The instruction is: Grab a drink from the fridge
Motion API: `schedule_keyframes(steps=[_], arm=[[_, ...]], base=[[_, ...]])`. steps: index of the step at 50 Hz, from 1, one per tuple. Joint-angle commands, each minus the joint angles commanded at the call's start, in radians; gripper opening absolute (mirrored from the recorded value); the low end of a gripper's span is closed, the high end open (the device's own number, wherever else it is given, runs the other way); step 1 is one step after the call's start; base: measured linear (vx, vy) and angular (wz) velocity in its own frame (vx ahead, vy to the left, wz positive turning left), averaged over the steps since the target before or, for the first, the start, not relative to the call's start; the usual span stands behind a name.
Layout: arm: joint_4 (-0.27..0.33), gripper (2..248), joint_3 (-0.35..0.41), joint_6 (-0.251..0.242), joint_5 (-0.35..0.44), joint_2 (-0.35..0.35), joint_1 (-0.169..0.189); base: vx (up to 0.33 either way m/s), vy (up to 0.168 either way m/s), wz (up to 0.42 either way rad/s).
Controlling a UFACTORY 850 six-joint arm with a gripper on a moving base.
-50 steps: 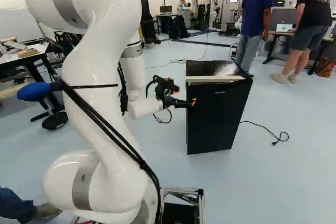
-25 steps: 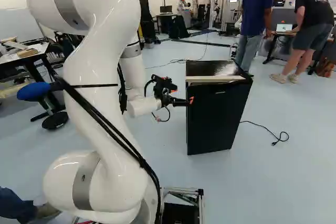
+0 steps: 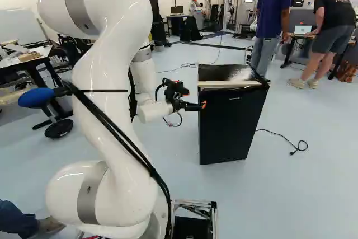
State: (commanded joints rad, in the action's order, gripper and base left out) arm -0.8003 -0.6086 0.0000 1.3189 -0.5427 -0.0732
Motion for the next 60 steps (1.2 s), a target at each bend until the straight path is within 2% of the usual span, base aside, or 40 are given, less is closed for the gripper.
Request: schedule_keyframes(steps=[39, 60], arm=[[-0.041, 247, -0.088, 0.0, 0.039, -0.057, 0.023], [-0.041, 247, -0.125, 0.0, 0.039, -0.081, 0.06]], base=[[0.0, 0.0, 0.0], [0.0, 0.0, 0.0]])
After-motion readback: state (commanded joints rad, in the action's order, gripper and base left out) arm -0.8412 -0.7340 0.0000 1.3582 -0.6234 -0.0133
